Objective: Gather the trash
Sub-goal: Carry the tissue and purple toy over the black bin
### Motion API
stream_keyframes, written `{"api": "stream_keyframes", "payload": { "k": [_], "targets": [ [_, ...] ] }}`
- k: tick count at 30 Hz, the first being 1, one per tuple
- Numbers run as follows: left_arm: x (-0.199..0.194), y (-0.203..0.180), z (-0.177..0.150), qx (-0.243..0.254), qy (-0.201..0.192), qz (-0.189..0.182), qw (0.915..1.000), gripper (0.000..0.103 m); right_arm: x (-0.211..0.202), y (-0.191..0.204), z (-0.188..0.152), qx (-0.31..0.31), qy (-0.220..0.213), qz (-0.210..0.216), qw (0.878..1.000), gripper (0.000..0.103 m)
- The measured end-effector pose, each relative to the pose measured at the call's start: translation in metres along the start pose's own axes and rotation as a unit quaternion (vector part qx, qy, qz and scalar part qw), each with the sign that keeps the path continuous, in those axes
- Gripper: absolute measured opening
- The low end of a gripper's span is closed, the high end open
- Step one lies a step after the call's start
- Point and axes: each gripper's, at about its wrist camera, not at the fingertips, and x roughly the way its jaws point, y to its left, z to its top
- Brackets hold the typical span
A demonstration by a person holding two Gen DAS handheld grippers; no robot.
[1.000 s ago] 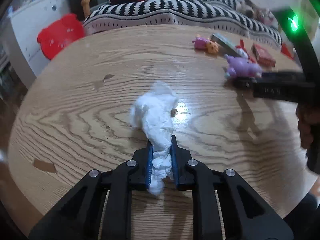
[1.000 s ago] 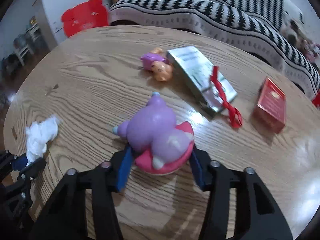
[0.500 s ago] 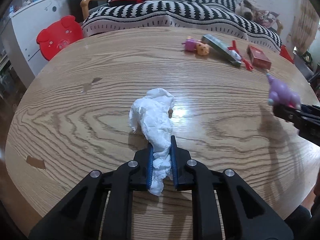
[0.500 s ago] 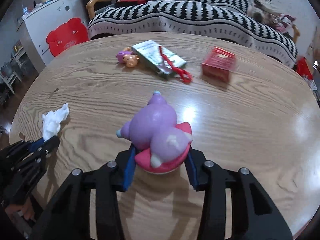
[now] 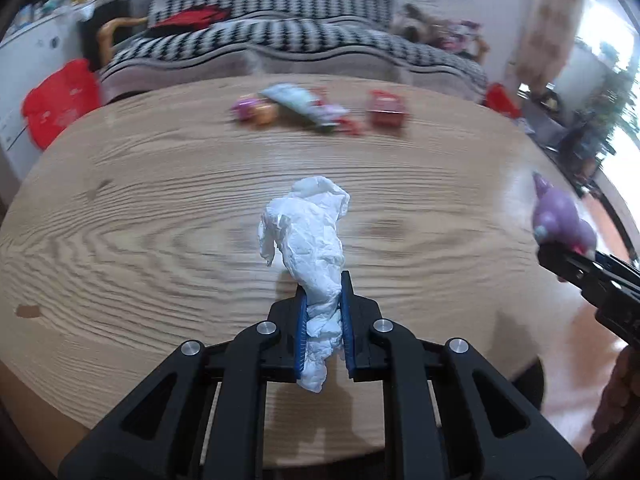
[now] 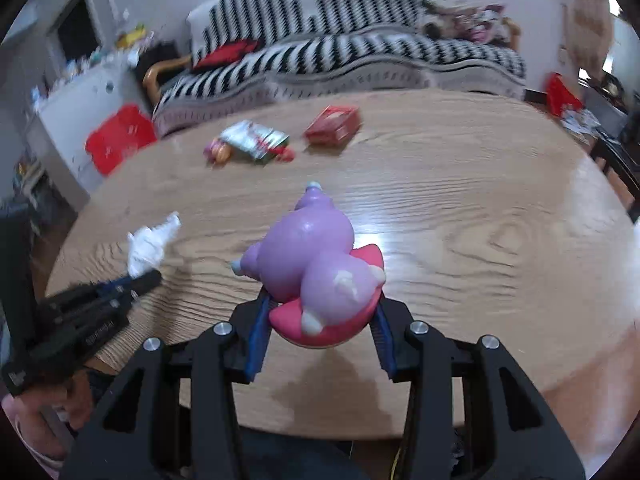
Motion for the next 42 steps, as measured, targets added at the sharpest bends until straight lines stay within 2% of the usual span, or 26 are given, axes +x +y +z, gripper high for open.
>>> {"api": "stream_keyframes", "payload": {
  "k": [6, 15, 22, 25, 29, 32, 35, 37, 42],
  "targets": [
    [-0.009, -0.088, -0.006, 0.070, -0.002, -0.039, 0.9968, 0.014, -0.043, -0.052, -0.017, 0.031, -0.019, -0.028, 0.999, 0.044],
    [-0.013, -0.164, -0.036, 0.119, 0.024, -0.082, 0.9893, 0.014, -0.080, -0.117, -0.066, 0.074, -0.018, -0.050, 0.996, 0.044],
    [-0.002, -0.228, -0.092, 0.179, 0.078, -0.125, 0.9728, 0.014, -0.091, -0.167, -0.115, 0.127, 0.003, -0.068, 0.990, 0.045],
    [0.011, -0.249, -0.115, 0.199, 0.108, -0.139, 0.9641, 0.014, -0.084, -0.183, -0.135, 0.141, 0.023, -0.077, 0.987, 0.045],
    [0.038, -0.263, -0.135, 0.190, 0.159, -0.146, 0.9576, 0.014, -0.069, -0.199, -0.160, 0.155, 0.054, -0.084, 0.983, 0.045],
    [0.056, -0.269, -0.149, 0.215, 0.163, -0.119, 0.9556, 0.014, -0.044, -0.212, -0.183, 0.167, 0.093, -0.085, 0.978, 0.045],
    [0.086, -0.267, -0.172, 0.217, 0.214, -0.099, 0.9473, 0.014, -0.013, -0.222, -0.213, 0.179, 0.144, -0.092, 0.969, 0.045],
    [0.092, -0.269, -0.172, 0.223, 0.215, -0.097, 0.9459, 0.014, 0.000, -0.227, -0.231, 0.191, 0.168, -0.092, 0.963, 0.045],
    [0.110, -0.276, -0.186, 0.240, 0.247, -0.096, 0.9339, 0.014, 0.009, -0.231, -0.244, 0.196, 0.186, -0.100, 0.958, 0.045]
  ]
}}
